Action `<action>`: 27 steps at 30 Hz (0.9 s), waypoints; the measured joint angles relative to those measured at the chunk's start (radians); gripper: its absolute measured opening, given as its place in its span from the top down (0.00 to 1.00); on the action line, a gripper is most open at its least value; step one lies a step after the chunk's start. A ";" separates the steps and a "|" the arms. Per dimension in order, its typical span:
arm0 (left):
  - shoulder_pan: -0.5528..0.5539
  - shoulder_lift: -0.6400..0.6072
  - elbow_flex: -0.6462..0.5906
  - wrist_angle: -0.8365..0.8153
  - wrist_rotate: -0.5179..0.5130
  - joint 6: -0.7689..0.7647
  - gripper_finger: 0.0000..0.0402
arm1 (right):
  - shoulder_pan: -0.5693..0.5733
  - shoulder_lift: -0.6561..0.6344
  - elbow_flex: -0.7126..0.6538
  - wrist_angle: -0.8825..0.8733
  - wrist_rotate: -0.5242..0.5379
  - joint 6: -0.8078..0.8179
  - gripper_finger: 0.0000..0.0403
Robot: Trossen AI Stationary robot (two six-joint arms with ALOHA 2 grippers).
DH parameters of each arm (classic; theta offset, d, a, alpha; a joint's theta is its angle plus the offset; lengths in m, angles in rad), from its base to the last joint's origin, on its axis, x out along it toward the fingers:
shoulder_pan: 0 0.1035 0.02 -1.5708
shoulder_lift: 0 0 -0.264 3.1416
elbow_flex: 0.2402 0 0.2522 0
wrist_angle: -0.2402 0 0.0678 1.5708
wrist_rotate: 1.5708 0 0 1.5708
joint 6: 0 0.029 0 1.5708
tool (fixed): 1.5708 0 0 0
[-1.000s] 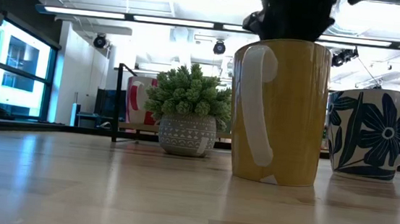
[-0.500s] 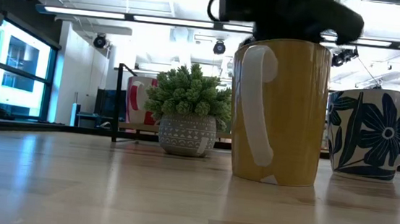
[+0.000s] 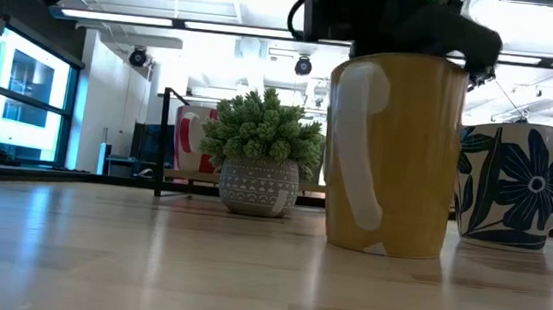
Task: Place coffee mugs
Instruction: Put the yellow mug on the shelf
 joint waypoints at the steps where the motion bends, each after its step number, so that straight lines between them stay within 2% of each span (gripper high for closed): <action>1: 0.000 0.000 0.000 0.000 0.000 0.000 0.57 | -0.003 -0.003 0.002 0.006 -0.008 0.009 0.92; 3: 0.000 0.000 0.000 -0.001 0.001 0.000 0.57 | -0.010 -0.006 0.004 0.024 -0.021 0.017 0.97; 14: 0.000 0.000 0.001 -0.020 0.002 0.000 0.57 | -0.038 -0.038 0.000 0.013 -0.024 0.039 1.00; 17: 0.000 0.000 0.001 -0.021 0.002 0.000 0.57 | -0.038 -0.070 0.050 -0.093 -0.017 0.042 1.00; 21: 0.000 0.000 0.001 -0.047 0.002 -0.011 0.57 | -0.049 -0.108 0.146 -0.255 0.041 0.035 1.00; 27: 0.000 0.000 0.001 -0.066 0.001 -0.016 0.57 | -0.124 -0.125 0.263 -0.426 0.141 -0.101 1.00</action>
